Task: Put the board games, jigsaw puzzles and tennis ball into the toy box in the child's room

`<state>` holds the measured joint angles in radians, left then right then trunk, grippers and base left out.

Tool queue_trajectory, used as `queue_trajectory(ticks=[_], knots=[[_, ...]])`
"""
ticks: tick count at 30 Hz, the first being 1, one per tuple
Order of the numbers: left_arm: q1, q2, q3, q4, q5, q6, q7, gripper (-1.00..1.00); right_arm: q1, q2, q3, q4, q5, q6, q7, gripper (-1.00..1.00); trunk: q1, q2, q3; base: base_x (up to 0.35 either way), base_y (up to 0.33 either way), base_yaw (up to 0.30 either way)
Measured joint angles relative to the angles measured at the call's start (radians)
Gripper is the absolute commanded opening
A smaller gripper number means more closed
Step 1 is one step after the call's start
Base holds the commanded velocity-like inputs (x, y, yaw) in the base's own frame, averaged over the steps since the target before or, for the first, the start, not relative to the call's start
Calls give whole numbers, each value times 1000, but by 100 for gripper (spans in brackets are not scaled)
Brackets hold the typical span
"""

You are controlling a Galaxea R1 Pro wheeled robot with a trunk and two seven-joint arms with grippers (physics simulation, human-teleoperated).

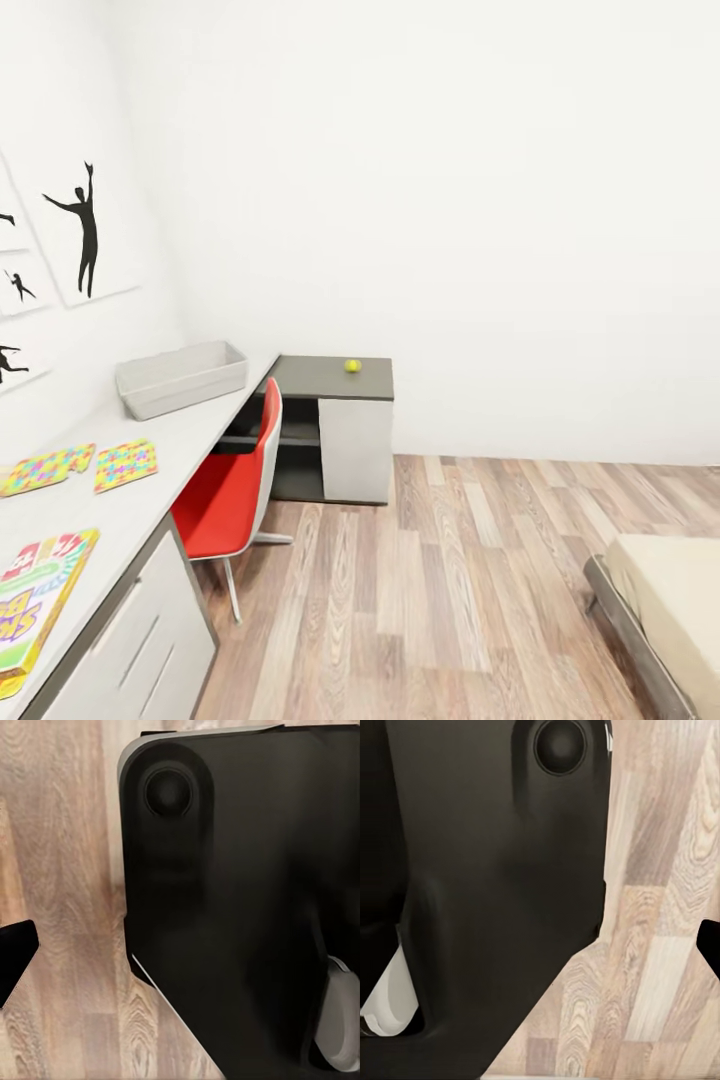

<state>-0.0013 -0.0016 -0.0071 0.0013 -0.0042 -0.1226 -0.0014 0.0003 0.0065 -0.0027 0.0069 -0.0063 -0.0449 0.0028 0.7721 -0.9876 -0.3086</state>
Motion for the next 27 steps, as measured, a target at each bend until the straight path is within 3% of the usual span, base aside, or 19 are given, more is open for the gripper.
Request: queue_trajectory(ticks=[20, 27], knots=[[0, 0, 0, -2, -1, -1, 0, 100, 4, -2, -1, 0, -2, -3, 0, 100, -77, 140, 60, 0, 0, -243], [0, 7, 4, -3, -1, -2, 0, 100, 4, 0, 1, -7, 6, -22, -1, 100, -104, 189, 83, 0, 0, -69]])
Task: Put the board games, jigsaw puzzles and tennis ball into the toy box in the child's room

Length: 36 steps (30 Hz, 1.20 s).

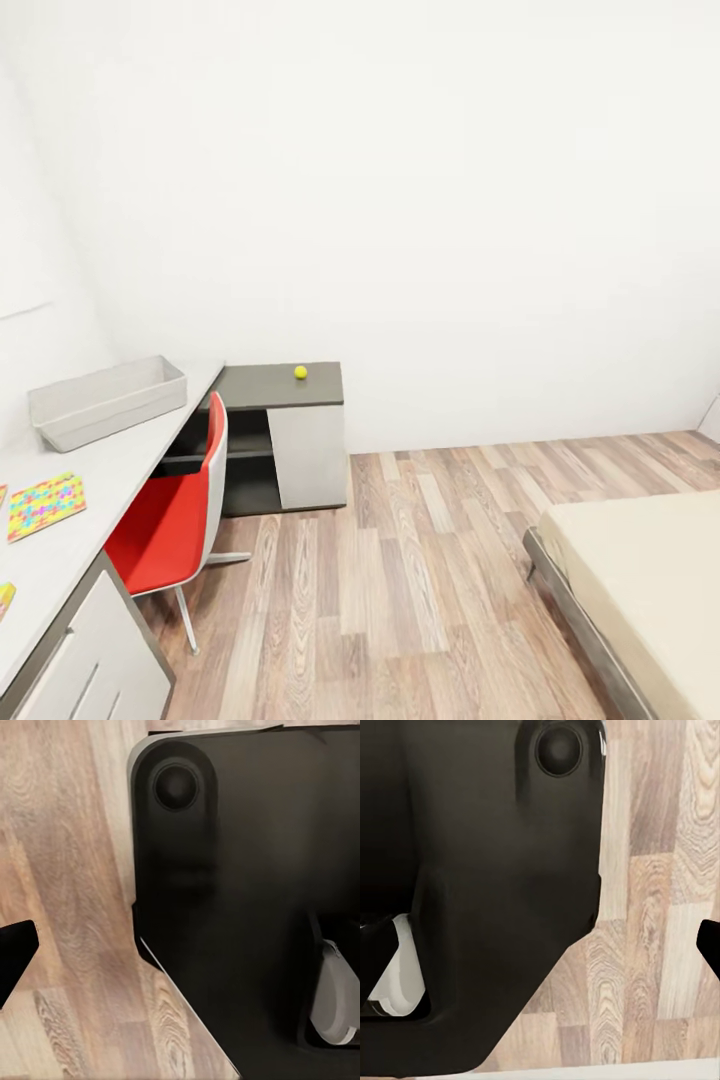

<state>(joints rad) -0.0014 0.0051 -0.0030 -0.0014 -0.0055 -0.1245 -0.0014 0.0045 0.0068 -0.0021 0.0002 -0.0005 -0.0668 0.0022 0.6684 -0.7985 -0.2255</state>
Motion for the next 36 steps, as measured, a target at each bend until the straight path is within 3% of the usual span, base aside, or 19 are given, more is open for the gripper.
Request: queue_trajectory(ticks=[10, 17, 26, 36], knots=[[0, 13, 2, 0, 0, -5, 0, 100, -2, 0, 1, -5, 1, -3, -1, 100, -38, 70, 32, 0, 0, -4], [0, 14, 1, 0, 0, -6, 0, 100, -2, 13, -1, -5, -4, -3, 0, 100, -61, 112, 51, 0, 0, -26], [0, 15, -1, 0, 0, -6, 0, 100, -2, 17, -1, -5, -5, -2, 0, 100, -62, 113, 52, 0, 0, -218], [0, 14, 0, 0, 0, -5, 0, 100, -1, 12, -5, -4, -7, -1, -1, 100, -100, 182, 87, 0, 0, -264]])
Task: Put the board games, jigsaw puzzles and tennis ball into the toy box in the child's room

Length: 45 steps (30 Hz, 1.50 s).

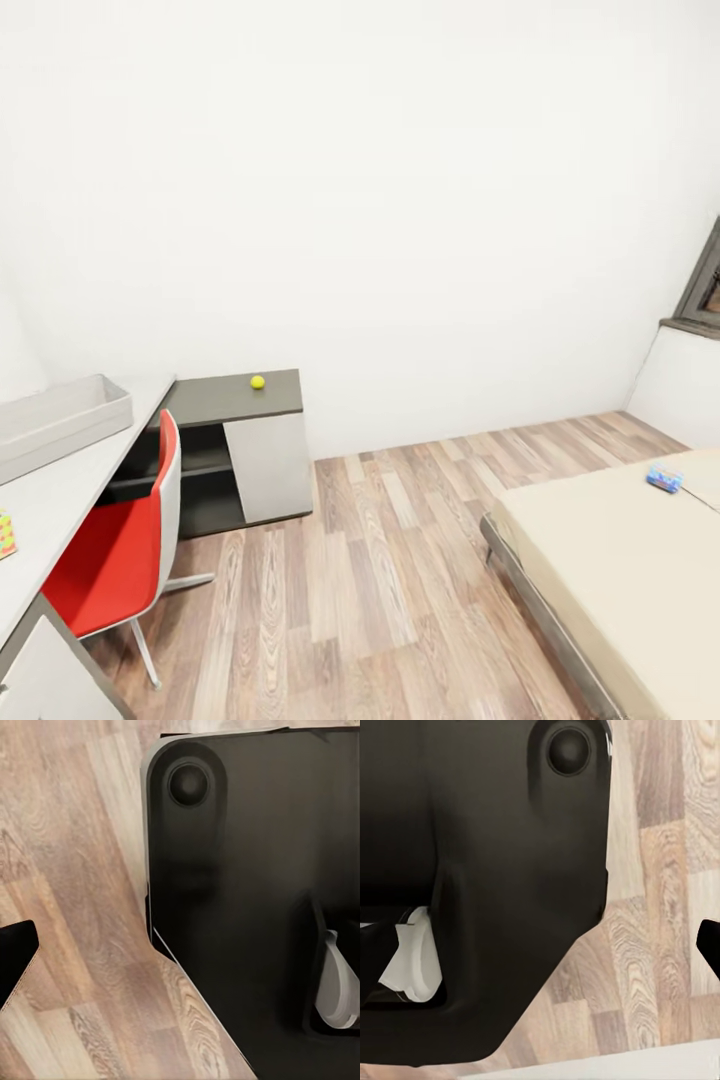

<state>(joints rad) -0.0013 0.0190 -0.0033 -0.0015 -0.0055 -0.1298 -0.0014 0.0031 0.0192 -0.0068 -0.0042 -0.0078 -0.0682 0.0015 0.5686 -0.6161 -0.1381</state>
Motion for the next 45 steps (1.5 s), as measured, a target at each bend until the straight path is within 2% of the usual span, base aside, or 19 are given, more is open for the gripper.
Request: queue_trajectory(ticks=[17, 31, 45], knots=[[0, 2, -1, 0, 0, 1, 0, 100, 0, 0, 1, 0, -2, 2, 0, 100, -65, 119, 61, -6, 0, -274], [0, 3, -5, 0, -1, 2, -1, 100, 0, 3, 2, 5, -3, 3, 0, 100, -119, 218, 111, -200, 0, -276], [0, 2, -8, 0, -4, 3, -1, 100, 0, 2, 1, 10, -3, 5, 0, 100, -119, 218, 117, -17, 0, -276]])
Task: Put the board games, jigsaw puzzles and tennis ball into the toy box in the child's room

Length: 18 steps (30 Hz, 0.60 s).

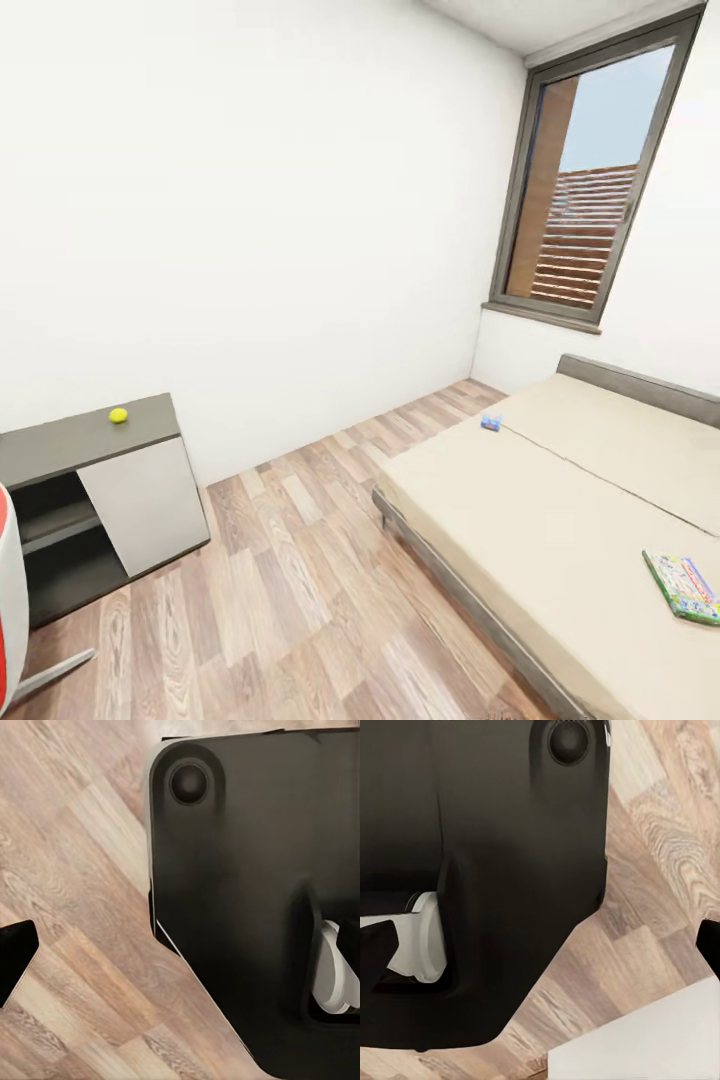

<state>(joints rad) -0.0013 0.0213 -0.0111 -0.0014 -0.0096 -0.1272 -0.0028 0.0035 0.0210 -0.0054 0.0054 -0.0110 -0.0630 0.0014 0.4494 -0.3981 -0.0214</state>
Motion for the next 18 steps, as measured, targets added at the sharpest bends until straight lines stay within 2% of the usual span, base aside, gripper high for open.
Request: queue_trajectory(ticks=[5, 14, 18], knots=[[0, 6, 0, 0, 0, -1, 1, 100, 0, 1, 0, 0, 0, 0, 0, 100, 0, 0, 1, -45, 0, -278], [0, 9, 0, 1, 1, -1, 1, 100, 0, 1, 0, 0, 0, -3, 1, 100, 0, 0, 1, -232, 0, -279], [0, 9, 0, 1, 1, 0, 1, 100, 0, 1, 0, 0, 0, -3, 1, 100, 0, 0, 1, -85, 0, -279]])
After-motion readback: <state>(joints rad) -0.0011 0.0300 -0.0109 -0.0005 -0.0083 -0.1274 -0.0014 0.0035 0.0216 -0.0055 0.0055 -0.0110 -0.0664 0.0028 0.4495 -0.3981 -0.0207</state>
